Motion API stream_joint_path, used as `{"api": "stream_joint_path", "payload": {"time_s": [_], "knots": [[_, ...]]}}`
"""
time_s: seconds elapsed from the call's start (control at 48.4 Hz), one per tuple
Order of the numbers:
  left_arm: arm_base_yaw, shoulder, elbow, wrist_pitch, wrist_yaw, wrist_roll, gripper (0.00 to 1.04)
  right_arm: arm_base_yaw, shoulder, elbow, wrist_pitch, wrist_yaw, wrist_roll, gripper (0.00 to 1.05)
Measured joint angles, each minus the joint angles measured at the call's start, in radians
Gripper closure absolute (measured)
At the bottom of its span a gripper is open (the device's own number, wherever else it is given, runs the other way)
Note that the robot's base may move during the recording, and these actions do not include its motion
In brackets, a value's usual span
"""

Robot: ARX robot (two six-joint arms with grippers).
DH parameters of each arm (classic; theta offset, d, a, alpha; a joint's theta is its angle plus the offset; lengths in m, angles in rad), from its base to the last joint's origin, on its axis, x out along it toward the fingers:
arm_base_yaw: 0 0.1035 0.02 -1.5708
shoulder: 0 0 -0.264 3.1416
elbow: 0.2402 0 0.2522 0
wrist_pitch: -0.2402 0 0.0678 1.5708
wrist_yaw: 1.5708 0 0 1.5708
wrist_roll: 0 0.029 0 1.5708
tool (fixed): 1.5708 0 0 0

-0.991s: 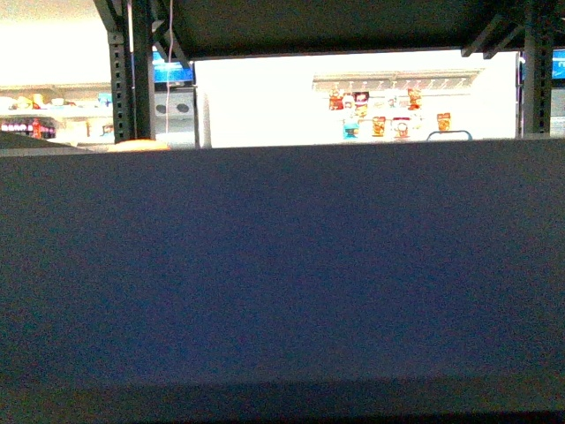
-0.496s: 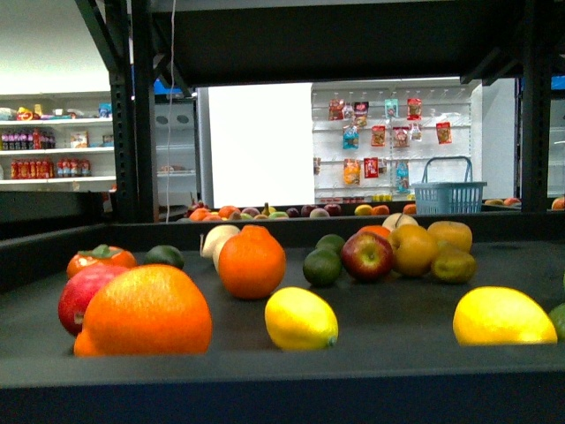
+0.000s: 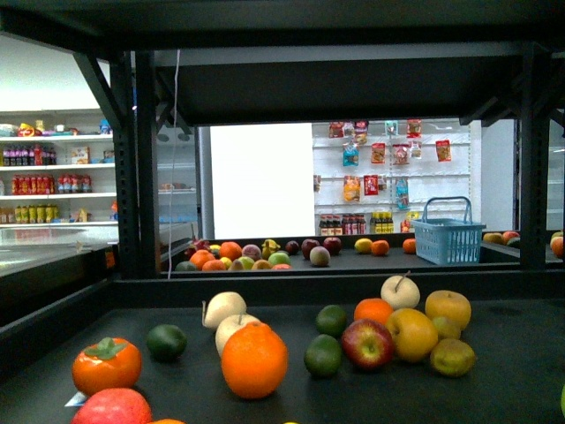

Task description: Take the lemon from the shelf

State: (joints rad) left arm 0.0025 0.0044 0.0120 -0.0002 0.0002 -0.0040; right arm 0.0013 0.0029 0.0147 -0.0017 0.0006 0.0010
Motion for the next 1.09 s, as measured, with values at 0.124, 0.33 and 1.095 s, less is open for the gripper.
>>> {"api": "stream_joint_path", "payload": {"time_s": [0.124,0.33,1.095], "knots": [[0.000,0.000,0.000,0.000,0.000,0.000,0.08,0.000,0.000,0.000,0.000,-0.001,0.000,0.08],[0.000,0.000,0.000,0.000,0.000,0.000,0.08,0.000,0.000,0.000,0.000,-0.001,-0.001,0.08],[0.000,0.000,0.000,0.000,0.000,0.000,0.08,0.000,0.000,0.000,0.000,-0.001,-0.001,0.08]]}}
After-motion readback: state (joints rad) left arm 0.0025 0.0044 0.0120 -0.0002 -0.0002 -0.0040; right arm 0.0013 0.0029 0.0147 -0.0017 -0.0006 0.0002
